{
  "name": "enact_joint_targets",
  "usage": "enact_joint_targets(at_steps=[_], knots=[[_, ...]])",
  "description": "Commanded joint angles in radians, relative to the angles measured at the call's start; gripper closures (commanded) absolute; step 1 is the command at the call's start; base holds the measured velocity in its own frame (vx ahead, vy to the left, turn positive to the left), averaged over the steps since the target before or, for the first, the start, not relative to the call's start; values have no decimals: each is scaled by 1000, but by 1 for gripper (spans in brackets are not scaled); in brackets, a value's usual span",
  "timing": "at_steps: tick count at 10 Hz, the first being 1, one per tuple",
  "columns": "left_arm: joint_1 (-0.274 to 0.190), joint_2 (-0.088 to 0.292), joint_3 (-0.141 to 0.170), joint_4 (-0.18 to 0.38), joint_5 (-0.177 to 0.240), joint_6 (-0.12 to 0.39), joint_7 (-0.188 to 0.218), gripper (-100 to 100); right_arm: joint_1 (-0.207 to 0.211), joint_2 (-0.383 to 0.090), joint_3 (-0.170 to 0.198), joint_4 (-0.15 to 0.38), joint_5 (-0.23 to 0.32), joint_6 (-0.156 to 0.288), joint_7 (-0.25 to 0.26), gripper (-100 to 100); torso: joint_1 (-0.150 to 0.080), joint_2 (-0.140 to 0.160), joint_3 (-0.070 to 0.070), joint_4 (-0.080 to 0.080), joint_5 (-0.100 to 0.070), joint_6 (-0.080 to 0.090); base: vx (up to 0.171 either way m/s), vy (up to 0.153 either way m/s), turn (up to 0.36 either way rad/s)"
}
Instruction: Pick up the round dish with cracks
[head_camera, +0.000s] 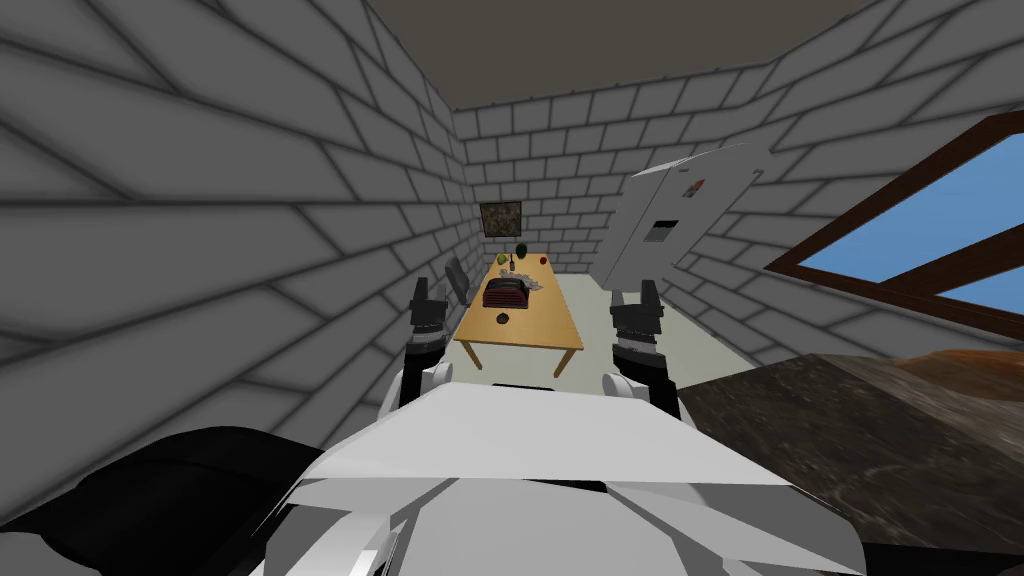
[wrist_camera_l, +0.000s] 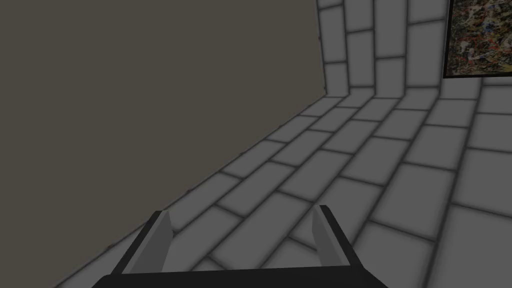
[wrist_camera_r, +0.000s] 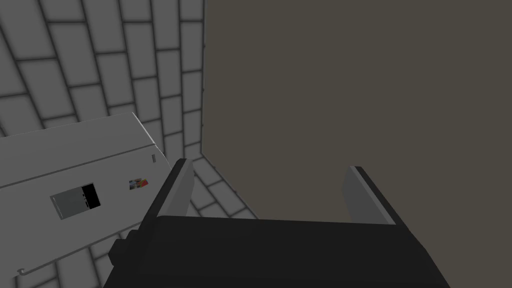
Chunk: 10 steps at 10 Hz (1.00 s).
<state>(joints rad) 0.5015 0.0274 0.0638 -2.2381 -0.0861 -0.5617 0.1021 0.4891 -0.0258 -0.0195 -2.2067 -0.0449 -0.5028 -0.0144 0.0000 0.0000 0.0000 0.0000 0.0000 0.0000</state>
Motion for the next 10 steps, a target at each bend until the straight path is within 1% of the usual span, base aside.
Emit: enact_joint_targets(at_steps=[1,3,5,8,9,10], knots=[[-18,43,-2,26,2,26,-3,-100,0,0,0,0,0,0,0,0,0,0,0,0,0,0,5,2,-13],[-42,74,-6,61,5,62,-7,-100,0,0,0,0,0,0,0,0,1,-1,-1,0,0,0,13,6,-17],[-75,96,-10,108,8,110,-12,-100,0,0,0,0,0,0,0,0,1,-1,-1,0,0,0,16,7,-16],[-135,115,-18,191,15,190,-21,-100,0,0,0,0,0,0,0,0,1,-2,-1,0,0,0,18,9,-20],[-135,115,-18,191,15,197,-21,-100,0,0,0,0,0,0,0,0,1,-2,-1,0,0,0,16,9,-11],[-157,120,-21,221,17,229,-24,-100,0,0,0,0,0,0,0,0,1,-1,-1,0,0,0,16,4,-16]])
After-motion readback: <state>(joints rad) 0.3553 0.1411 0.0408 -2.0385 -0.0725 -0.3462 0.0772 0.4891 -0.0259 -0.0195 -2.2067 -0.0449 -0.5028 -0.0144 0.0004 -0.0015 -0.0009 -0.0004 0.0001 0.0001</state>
